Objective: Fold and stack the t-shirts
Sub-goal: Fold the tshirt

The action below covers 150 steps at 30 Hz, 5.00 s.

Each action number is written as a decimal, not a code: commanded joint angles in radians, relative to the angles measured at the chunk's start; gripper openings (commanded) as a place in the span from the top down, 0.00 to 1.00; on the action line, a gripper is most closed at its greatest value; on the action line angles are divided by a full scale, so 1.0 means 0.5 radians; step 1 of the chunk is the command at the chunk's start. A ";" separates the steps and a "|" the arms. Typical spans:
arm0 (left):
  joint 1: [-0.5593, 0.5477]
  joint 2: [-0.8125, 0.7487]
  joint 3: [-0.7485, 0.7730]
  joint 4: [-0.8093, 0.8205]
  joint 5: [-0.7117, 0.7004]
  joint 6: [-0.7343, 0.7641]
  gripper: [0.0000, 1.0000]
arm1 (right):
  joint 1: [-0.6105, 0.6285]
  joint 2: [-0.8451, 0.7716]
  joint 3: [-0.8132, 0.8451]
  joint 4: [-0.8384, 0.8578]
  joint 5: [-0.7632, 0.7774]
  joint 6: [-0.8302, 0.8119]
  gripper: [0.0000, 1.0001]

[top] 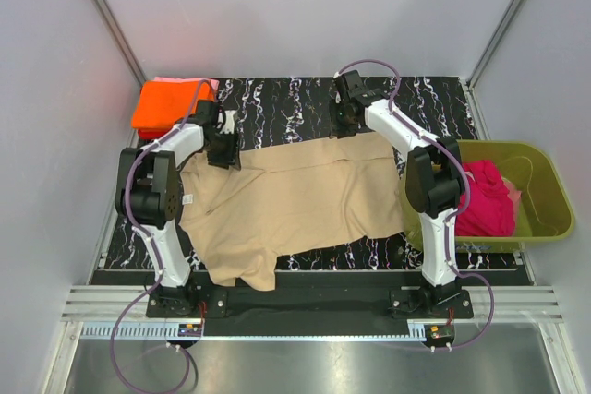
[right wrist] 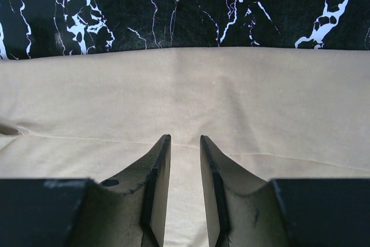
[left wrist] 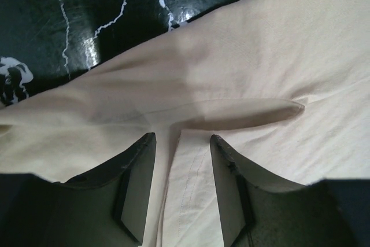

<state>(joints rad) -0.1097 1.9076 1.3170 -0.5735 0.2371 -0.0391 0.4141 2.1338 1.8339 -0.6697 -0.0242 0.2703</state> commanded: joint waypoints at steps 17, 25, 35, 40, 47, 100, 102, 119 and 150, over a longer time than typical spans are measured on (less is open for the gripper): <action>-0.026 -0.155 0.011 -0.101 0.268 0.008 0.59 | -0.012 -0.071 0.017 0.042 0.036 -0.050 0.65; -0.164 -0.360 -0.268 -0.129 0.482 -0.121 0.59 | -0.012 -0.071 0.004 0.045 0.030 -0.044 0.65; -0.213 -0.698 -0.324 -0.126 0.275 -0.140 0.55 | -0.009 -0.095 0.007 0.045 -0.001 -0.031 0.65; -0.222 -0.704 -0.302 -0.065 -0.117 0.148 0.51 | -0.012 -0.111 -0.005 0.042 -0.001 -0.031 0.65; -0.042 -0.266 0.016 -0.132 0.053 0.229 0.54 | -0.012 -0.123 -0.011 0.045 -0.013 -0.040 0.64; -0.109 -0.305 -0.063 -0.145 0.330 -0.017 1.00 | -0.012 -0.080 -0.008 0.048 -0.071 -0.053 0.64; -0.164 -0.324 -0.091 -0.141 0.336 -0.044 1.00 | -0.012 -0.080 -0.011 0.048 -0.074 -0.050 0.64; -0.116 -0.612 -0.152 -0.233 -0.010 -0.253 0.62 | -0.009 -0.080 0.020 0.042 -0.203 0.061 0.62; 0.594 0.244 0.173 -0.120 -0.704 -0.367 0.66 | -0.067 0.282 -0.002 0.002 0.226 0.070 0.67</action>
<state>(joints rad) 0.1711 1.9743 1.3743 -0.6598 -0.0830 -0.2268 0.3840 2.2547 1.7901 -0.6701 0.0532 0.3069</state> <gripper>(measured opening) 0.340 0.337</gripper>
